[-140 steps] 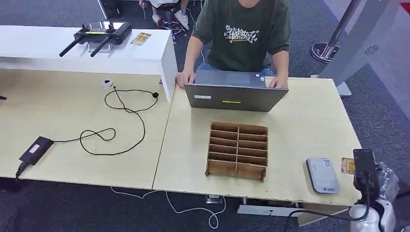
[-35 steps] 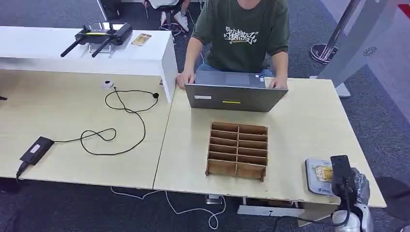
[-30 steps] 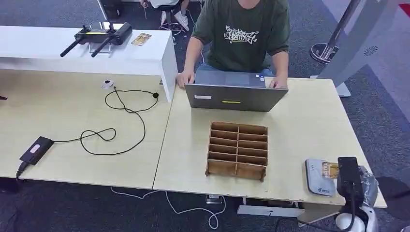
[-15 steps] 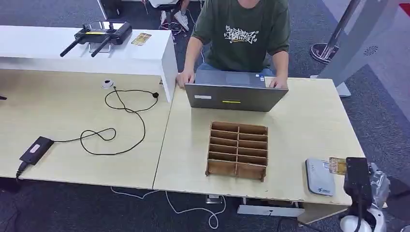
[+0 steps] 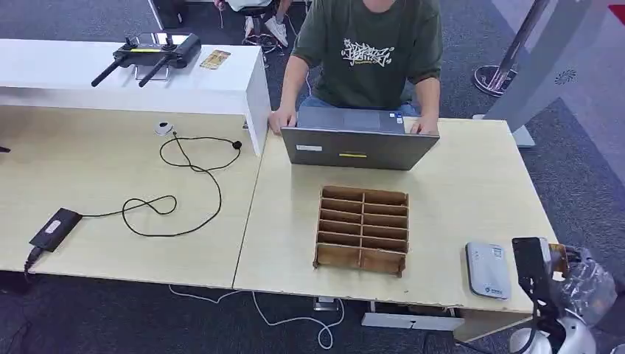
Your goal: Pass the card to the sensor for recognition and then transmit it.
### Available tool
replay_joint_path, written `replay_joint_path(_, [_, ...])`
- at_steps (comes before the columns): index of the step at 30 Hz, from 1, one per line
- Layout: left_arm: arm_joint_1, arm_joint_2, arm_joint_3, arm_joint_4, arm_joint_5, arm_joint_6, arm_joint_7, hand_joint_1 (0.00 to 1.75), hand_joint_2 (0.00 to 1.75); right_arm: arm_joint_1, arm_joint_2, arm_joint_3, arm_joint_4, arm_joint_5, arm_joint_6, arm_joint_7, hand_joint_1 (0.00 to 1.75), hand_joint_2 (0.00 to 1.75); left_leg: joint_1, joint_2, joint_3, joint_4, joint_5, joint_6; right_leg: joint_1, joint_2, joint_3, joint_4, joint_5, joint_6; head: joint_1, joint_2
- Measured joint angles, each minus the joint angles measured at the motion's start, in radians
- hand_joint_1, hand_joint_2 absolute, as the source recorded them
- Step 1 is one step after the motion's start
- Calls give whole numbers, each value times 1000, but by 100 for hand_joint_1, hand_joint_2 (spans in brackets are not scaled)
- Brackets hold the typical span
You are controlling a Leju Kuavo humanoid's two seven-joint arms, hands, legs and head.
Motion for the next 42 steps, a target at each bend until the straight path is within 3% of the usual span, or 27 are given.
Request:
replay_joint_path(19, [0, 0, 0, -7, 0, 0, -18, 0, 0, -1, 18, 27, -4, 489, -128, 153, 175, 175, 0, 0, 0, 0, 0, 0, 0, 0, 0, 0, 0, 0, 0, 0])
replay_joint_path(27, [0, 0, 0, -7, 3, 0, -22, 0, 0, 5, -29, 127, -1, 503, -148, 296, 175, 175, 0, 0, 0, 0, 0, 0, 0, 0, 0, 0, 0, 0, 0, 0])
replay_joint_path(42, [0, 0, 0, -7, 1, -6, -29, 0, 0, -40, -81, 262, 26, 503, -148, 315, 175, 175, 0, 0, -1, 0, 0, 0, 0, 0, 0, 0, 0, 0, 0, 0])
